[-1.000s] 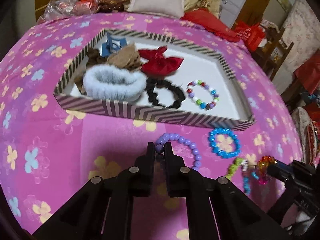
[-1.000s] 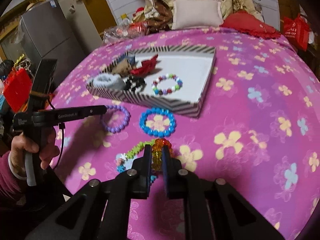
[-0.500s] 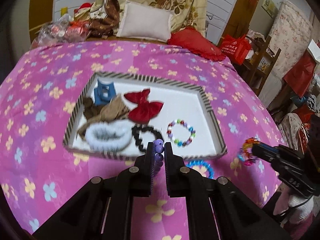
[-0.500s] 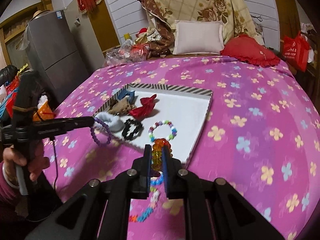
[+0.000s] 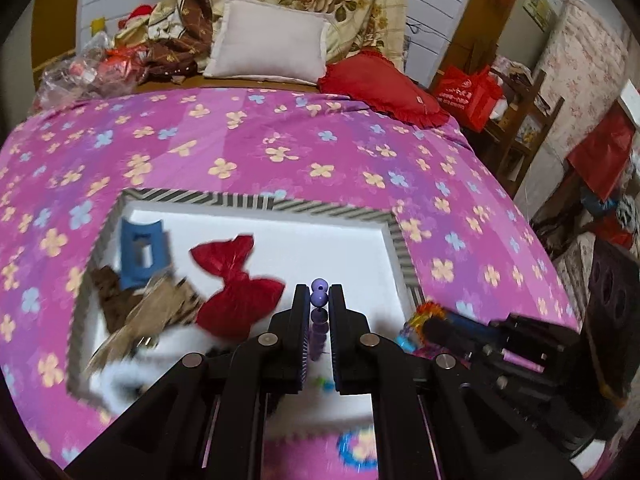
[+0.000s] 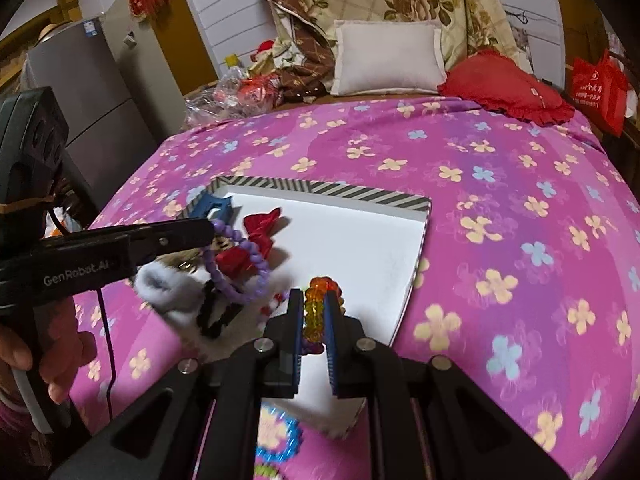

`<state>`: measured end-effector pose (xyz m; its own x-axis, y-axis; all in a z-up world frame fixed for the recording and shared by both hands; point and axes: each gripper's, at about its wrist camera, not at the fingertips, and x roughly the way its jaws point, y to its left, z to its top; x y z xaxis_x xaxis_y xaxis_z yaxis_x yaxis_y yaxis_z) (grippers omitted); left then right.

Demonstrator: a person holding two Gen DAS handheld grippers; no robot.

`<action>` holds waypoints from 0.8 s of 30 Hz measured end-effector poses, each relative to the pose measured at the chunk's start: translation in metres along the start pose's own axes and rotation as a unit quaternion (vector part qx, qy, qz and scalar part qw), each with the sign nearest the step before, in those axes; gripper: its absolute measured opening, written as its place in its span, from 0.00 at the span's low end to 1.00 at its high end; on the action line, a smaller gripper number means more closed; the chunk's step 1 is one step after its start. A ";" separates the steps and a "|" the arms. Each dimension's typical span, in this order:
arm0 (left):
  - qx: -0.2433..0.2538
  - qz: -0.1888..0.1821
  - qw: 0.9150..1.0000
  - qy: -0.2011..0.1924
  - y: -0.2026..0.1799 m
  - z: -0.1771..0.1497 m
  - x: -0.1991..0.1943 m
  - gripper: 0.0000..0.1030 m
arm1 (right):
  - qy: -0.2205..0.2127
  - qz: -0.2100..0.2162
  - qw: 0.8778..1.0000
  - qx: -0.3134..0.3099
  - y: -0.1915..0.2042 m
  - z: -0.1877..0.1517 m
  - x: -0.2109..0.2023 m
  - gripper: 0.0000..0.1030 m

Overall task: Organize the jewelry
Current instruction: 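Carry the amber and purple bracelets into the tray and open both tools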

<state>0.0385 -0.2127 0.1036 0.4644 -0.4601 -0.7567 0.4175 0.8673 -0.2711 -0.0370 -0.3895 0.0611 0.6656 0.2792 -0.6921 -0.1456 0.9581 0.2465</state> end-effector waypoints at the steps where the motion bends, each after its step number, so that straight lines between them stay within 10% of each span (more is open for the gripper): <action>1: -0.010 -0.003 1.000 0.002 0.004 0.006 0.008 0.00 | 0.003 -0.001 1.000 0.001 -0.002 0.005 0.006 0.10; 15: -0.084 0.089 0.991 0.048 0.084 0.027 0.080 0.00 | 0.086 -0.034 0.996 -0.020 -0.007 0.060 0.117 0.10; 24: -0.095 0.063 0.993 0.037 0.089 0.024 0.063 0.06 | 0.070 -0.019 0.997 0.019 -0.019 0.054 0.102 0.28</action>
<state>0.1234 -0.1690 0.0462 0.4414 -0.3357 -0.8321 0.2006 0.9408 -0.2731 0.0734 -0.3827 0.0227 0.5617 0.2506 -0.7885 -0.0917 0.9660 0.2417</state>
